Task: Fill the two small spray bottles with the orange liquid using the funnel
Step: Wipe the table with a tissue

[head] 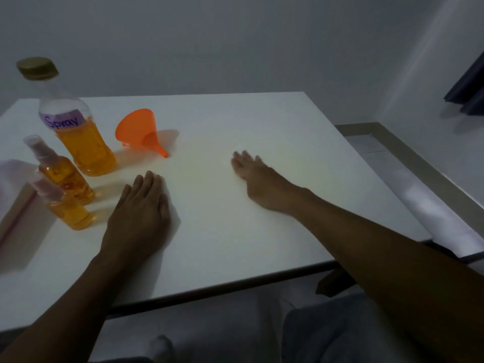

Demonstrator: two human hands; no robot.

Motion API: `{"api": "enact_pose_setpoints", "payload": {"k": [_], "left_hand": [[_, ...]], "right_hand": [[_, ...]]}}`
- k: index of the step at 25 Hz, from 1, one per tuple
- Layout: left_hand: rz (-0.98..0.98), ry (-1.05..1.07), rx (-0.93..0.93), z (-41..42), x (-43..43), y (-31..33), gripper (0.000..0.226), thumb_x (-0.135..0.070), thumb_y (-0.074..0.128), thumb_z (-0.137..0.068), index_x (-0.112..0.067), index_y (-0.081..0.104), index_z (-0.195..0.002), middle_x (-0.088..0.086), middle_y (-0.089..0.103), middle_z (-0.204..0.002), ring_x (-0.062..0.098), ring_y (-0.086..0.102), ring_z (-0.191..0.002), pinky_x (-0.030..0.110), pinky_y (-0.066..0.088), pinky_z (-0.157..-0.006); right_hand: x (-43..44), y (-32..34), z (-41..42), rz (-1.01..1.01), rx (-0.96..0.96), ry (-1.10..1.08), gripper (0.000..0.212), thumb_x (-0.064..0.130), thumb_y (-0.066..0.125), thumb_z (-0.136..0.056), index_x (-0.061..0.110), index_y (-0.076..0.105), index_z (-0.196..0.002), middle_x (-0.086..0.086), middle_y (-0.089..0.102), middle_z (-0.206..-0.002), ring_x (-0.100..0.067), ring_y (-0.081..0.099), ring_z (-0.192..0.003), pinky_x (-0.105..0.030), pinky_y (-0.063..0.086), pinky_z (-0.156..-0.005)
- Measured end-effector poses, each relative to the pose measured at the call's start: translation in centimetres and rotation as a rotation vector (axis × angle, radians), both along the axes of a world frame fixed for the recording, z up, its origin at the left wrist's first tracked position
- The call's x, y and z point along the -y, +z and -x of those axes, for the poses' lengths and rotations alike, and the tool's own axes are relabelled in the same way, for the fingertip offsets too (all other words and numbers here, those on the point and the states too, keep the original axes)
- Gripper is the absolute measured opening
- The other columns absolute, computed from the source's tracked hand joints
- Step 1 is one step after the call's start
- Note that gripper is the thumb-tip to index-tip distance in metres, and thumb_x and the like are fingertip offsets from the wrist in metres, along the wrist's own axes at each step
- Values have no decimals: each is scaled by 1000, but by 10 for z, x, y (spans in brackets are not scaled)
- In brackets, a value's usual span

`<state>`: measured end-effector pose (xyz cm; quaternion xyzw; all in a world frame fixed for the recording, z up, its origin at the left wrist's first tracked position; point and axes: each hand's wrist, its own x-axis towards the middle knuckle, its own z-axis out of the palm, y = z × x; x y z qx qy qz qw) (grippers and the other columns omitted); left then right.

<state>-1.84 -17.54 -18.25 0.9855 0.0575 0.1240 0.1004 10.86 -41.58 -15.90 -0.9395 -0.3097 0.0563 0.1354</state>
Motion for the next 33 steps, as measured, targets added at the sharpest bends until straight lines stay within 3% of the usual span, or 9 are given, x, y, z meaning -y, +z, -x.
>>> {"api": "enact_pose_setpoints", "payload": {"k": [2, 4, 9, 11, 14, 19, 25, 28, 33], "left_hand": [[-1, -3, -1, 1, 0, 0, 66, -38, 12, -95, -4, 26, -149, 16, 23, -157, 28, 18, -147, 43, 13, -119], [2, 0, 2, 1, -1, -1, 66, -39, 11, -95, -4, 26, -149, 16, 23, -157, 28, 17, -147, 42, 12, -119], [9, -3, 5, 0, 0, -1, 67, -39, 11, -95, -3, 27, -149, 17, 24, -157, 29, 18, -146, 43, 13, -120], [7, -5, 6, 0, -1, -1, 67, -40, 11, -95, -4, 27, -149, 17, 24, -157, 28, 18, -147, 42, 12, -120], [4, 7, 15, 0, -2, -3, 66, -39, 11, -95, -5, 27, -149, 15, 25, -157, 26, 19, -147, 40, 11, -119], [22, -3, 12, 0, -1, -1, 65, -40, 11, -96, -7, 26, -150, 13, 23, -158, 25, 17, -147, 39, 11, -120], [42, -13, -10, 4, 2, 4, 67, -42, 9, -95, -7, 24, -150, 13, 22, -158, 25, 15, -148, 40, 11, -120], [104, -16, -2, 9, 3, 9, 55, -34, 21, -101, -7, 32, -148, 14, 30, -155, 26, 23, -145, 41, 16, -119], [225, -137, 11, 12, 51, 33, 53, -20, 52, -94, -13, 39, -145, 9, 41, -150, 27, 39, -137, 44, 34, -111]], "right_hand": [[28, -3, 25, -37, 3, 209, 86, -23, 31, -81, 10, 17, -159, 1, 5, -168, -11, -4, -155, -25, -7, -124], [70, -5, 35, -42, -4, 255, 86, -24, 32, -82, 14, 19, -158, 6, 9, -166, -6, -1, -154, -24, -5, -125], [144, 3, 5, 9, 15, -221, 82, -19, 29, -89, 22, 18, -159, 2, 7, -167, -23, 1, -155, -39, 0, -126], [132, 7, -23, 56, -22, -430, 76, -15, 28, -91, 14, 13, -160, -6, 2, -168, -29, -3, -155, -38, -1, -125], [67, 5, -56, 58, 20, -466, 71, -10, 35, -89, 0, 16, -157, -17, 5, -167, -32, 1, -155, -42, 0, -125], [-38, -5, -14, 22, 18, 29, 79, -12, 39, -83, 3, 16, -157, -14, 5, -168, -25, 0, -156, -37, -3, -125], [8, -7, 62, -28, 0, 509, 81, -24, 34, -84, 7, 19, -158, -4, 10, -168, -16, 0, -156, -30, -1, -126], [66, -2, 64, -35, -23, 380, 78, -21, 32, -91, 14, 18, -158, 4, 11, -167, -9, 3, -155, -29, 2, -127], [158, -6, 64, -74, -34, -146, 78, -20, 28, -91, 17, 15, -159, 6, 5, -167, -11, 0, -154, -35, 1, -127]]}}
